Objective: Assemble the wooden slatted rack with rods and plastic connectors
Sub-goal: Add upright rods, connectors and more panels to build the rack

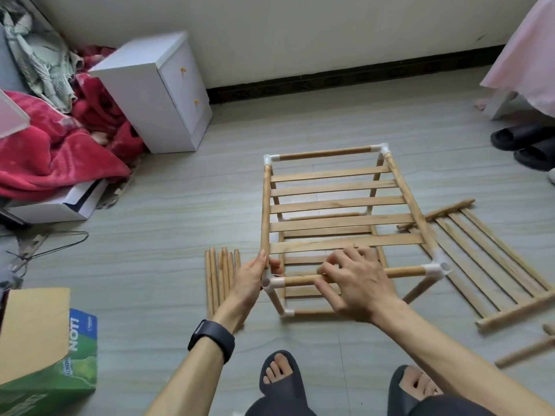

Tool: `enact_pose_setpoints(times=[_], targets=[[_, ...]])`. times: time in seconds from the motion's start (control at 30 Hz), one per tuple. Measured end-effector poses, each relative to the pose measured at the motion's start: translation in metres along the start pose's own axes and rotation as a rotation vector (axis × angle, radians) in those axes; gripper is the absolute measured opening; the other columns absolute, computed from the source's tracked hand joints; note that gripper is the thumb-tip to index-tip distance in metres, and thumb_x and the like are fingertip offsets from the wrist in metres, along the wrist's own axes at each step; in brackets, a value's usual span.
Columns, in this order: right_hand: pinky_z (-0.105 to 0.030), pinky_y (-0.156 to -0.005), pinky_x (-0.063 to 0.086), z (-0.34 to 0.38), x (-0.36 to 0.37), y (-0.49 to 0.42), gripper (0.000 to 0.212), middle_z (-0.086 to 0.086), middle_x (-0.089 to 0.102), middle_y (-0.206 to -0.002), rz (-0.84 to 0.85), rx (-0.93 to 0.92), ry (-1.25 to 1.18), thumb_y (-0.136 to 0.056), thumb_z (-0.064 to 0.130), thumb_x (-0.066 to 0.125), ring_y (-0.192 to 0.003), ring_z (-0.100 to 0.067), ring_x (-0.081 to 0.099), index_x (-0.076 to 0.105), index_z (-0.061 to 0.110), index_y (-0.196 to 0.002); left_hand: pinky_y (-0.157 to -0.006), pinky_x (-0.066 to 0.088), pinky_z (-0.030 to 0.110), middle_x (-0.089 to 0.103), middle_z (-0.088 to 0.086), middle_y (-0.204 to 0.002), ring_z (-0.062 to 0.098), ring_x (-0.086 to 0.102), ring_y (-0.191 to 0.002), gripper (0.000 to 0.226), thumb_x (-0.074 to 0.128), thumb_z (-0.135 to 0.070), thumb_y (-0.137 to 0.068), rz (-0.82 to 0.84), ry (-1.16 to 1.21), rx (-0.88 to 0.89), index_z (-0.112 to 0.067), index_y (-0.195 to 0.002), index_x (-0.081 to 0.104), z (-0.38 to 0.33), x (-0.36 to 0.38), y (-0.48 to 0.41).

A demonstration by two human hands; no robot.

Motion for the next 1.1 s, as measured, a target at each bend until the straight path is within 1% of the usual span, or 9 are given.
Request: enact_pose_setpoints(times=[0.1,0.17,0.3,0.47,0.8,0.87,0.93,1.0,1.1], targets=[[-0.040,-0.083,0.039,0.026,0.008,-0.003,0.040,0.004,0.068,-0.096,0.158,0.037,-0.091,-0.096,0.051,0.030,-0.089,-0.022,0.061,0.063,0.030,-0.103,-0.086,0.047,0.044,0.073,0.005,-0.086,0.025,0.062,-0.087,0.048,0.039,-0.048,-0.106,0.040,-0.006,0.000,-0.014,-0.094,0.071,-0.003,0.012,0.001],[-0.040,-0.079,0.043,0.036,0.015,-0.006,0.055,0.003,0.067,-0.090,0.200,0.063,-0.111,-0.097,0.065,0.020,-0.082,-0.022,0.060,0.062,0.028,-0.098,-0.080,0.044,0.039,0.072,0.004,-0.083,0.022,0.061,-0.081,0.047,0.039,-0.049,-0.106,0.081,0.014,-0.011,-0.014,-0.093,0.069,-0.003,0.017,0.003],[-0.031,-0.055,0.032,0.033,0.017,-0.009,0.058,0.005,0.061,-0.066,0.052,0.016,-0.021,-0.092,0.077,0.034,-0.055,-0.018,0.051,0.058,0.026,-0.077,-0.076,0.047,0.035,0.071,0.004,-0.083,0.019,0.061,-0.077,0.046,0.039,-0.048,-0.106,0.119,0.042,-0.024,-0.013,-0.098,0.067,-0.001,0.022,0.003],[-0.030,-0.053,0.029,0.029,0.023,0.001,0.058,0.007,0.054,-0.063,-0.053,0.004,-0.010,-0.094,0.075,0.035,-0.052,-0.016,0.042,0.058,0.026,-0.076,-0.064,0.051,0.027,0.070,0.002,-0.077,0.014,0.065,-0.066,0.038,0.043,-0.038,-0.107,0.126,0.105,-0.089,-0.009,-0.102,0.066,0.010,0.028,0.003],[-0.030,-0.052,0.029,0.025,0.029,-0.004,0.059,0.006,0.055,-0.064,0.017,0.066,0.012,-0.090,0.076,0.030,-0.050,-0.017,0.043,0.061,0.027,-0.079,-0.089,0.052,0.039,0.077,0.008,-0.101,0.022,0.069,-0.091,0.043,0.041,-0.041,-0.107,0.119,0.008,-0.081,-0.012,-0.103,0.072,0.010,0.025,0.005],[-0.029,-0.052,0.033,0.023,0.027,-0.008,0.059,0.005,0.056,-0.074,0.031,0.097,-0.018,-0.088,0.078,0.032,-0.057,-0.016,0.044,0.061,0.027,-0.085,-0.097,0.050,0.043,0.073,0.006,-0.116,0.020,0.066,-0.104,0.044,0.039,-0.048,-0.106,0.125,-0.123,-0.051,-0.018,-0.118,0.069,0.006,0.025,0.004],[-0.032,-0.056,0.046,0.018,0.023,-0.015,0.056,0.002,0.057,-0.094,0.007,0.090,-0.105,-0.085,0.075,0.045,-0.075,-0.018,0.053,0.060,0.024,-0.102,-0.109,0.044,0.045,0.050,0.006,-0.146,0.018,0.051,-0.126,0.051,0.039,-0.058,-0.103,0.066,-0.428,0.087,-0.026,-0.140,0.051,-0.001,0.024,0.004],[-0.038,-0.074,0.056,0.012,0.018,-0.022,0.061,-0.005,0.054,-0.119,0.027,0.057,-0.182,-0.080,0.065,0.060,-0.099,-0.023,0.056,0.055,0.021,-0.122,-0.118,0.030,0.042,0.017,-0.003,-0.160,0.015,0.028,-0.142,0.079,0.047,-0.068,-0.094,-0.028,-0.697,0.348,-0.026,-0.156,0.024,-0.022,0.029,0.015],[-0.043,-0.084,0.055,-0.008,0.004,-0.020,0.081,-0.010,0.051,-0.138,0.032,0.053,-0.041,-0.066,0.062,0.076,-0.117,-0.029,0.051,0.054,0.020,-0.133,-0.122,0.017,0.038,0.008,0.000,-0.166,0.016,0.013,-0.149,0.108,0.050,-0.079,-0.083,-0.006,-1.128,0.700,-0.023,-0.162,0.004,-0.045,0.057,0.026]])
Point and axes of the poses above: each hand's wrist, its own y-axis away from the middle knuckle, its own x-axis out of the palm, z = x × y, the point moved 8 cm from there along -y, towards the middle knuckle
